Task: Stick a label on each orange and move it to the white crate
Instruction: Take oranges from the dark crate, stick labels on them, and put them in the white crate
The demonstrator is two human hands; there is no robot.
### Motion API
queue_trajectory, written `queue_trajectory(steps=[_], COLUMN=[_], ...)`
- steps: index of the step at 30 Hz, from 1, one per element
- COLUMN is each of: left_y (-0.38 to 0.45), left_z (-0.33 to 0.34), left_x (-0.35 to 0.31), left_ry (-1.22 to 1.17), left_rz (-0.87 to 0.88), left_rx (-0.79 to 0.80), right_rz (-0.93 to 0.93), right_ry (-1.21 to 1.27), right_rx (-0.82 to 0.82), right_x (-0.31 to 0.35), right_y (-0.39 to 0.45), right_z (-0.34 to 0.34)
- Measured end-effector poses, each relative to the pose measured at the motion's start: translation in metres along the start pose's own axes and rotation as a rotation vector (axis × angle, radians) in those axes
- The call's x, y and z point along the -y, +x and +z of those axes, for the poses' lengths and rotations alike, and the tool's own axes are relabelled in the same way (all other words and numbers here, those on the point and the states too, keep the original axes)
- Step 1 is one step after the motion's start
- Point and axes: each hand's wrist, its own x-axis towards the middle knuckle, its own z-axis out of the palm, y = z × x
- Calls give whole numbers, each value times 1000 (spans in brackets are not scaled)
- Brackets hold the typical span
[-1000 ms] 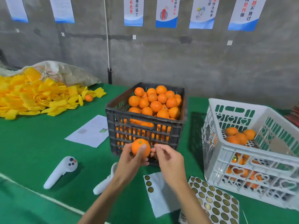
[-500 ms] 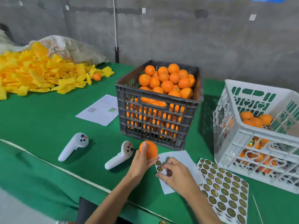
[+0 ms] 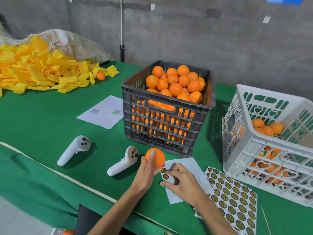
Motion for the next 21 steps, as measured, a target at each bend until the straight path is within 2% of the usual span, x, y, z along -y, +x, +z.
queue_trajectory(steps=[9,15,21], left_y=[-9,-9,-8], left_z=[3,3,4], left_x=[-1,-5,-6], left_ry=[101,98,97], left_rz=[-15,-25,-53], left_rx=[67,70,54], right_rz=[-64,116,289], right_ry=[-16,259,482], right_rx=[-67,-39,86], right_x=[-4,-5,-3], right_y=[-1,4,13], right_z=[3,0,-11])
